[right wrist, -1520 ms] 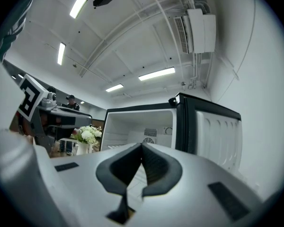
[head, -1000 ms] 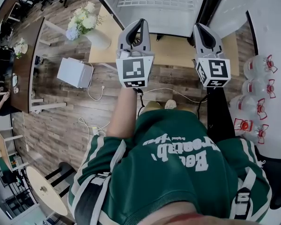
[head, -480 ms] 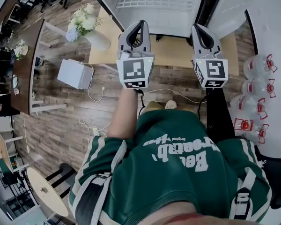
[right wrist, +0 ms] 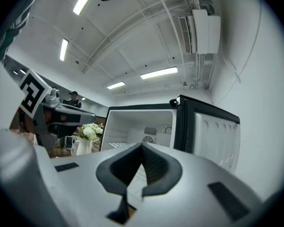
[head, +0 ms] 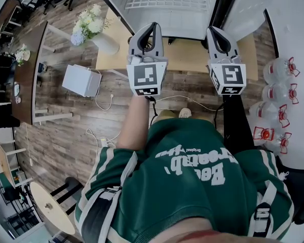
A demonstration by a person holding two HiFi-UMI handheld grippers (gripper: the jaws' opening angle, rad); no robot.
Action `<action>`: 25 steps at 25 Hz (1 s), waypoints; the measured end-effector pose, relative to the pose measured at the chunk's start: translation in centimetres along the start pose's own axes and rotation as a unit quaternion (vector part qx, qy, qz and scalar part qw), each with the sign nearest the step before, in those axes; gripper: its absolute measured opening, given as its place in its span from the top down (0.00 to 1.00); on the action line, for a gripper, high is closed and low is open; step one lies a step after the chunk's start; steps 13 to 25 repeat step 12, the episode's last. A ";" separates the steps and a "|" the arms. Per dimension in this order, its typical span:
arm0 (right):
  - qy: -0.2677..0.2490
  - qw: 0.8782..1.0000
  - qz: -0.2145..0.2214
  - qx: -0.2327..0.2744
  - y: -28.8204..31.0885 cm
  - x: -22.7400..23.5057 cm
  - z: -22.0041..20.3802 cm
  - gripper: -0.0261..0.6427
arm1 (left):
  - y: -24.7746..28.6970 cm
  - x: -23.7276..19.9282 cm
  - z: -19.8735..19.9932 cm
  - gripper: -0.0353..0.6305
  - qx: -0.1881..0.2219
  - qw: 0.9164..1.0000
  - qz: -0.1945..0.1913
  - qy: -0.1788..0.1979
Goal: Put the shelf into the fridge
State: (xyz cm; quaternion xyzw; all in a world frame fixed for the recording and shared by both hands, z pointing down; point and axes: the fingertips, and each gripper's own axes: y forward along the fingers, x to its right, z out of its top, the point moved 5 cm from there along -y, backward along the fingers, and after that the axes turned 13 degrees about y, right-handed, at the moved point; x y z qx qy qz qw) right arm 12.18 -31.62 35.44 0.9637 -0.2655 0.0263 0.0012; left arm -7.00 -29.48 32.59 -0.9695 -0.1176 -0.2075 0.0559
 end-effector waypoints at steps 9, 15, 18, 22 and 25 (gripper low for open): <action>0.002 1.000 -0.002 -0.003 -0.3 0.0 -0.4 0.96 | 0.0 0.3 -0.3 0.94 -0.006 1.000 -0.003 0.003; 0.002 1.000 -0.003 -0.004 -0.3 0.0 -0.5 0.96 | 0.0 0.4 -0.3 0.94 -0.005 1.000 -0.004 0.001; 0.002 1.000 -0.003 -0.004 -0.3 0.0 -0.5 0.96 | 0.0 0.4 -0.3 0.94 -0.005 1.000 -0.004 0.001; 0.002 1.000 -0.003 -0.004 -0.3 0.0 -0.5 0.96 | 0.0 0.4 -0.3 0.94 -0.005 1.000 -0.004 0.001; 0.002 1.000 -0.003 -0.004 -0.3 0.0 -0.5 0.96 | 0.0 0.4 -0.3 0.94 -0.005 1.000 -0.004 0.001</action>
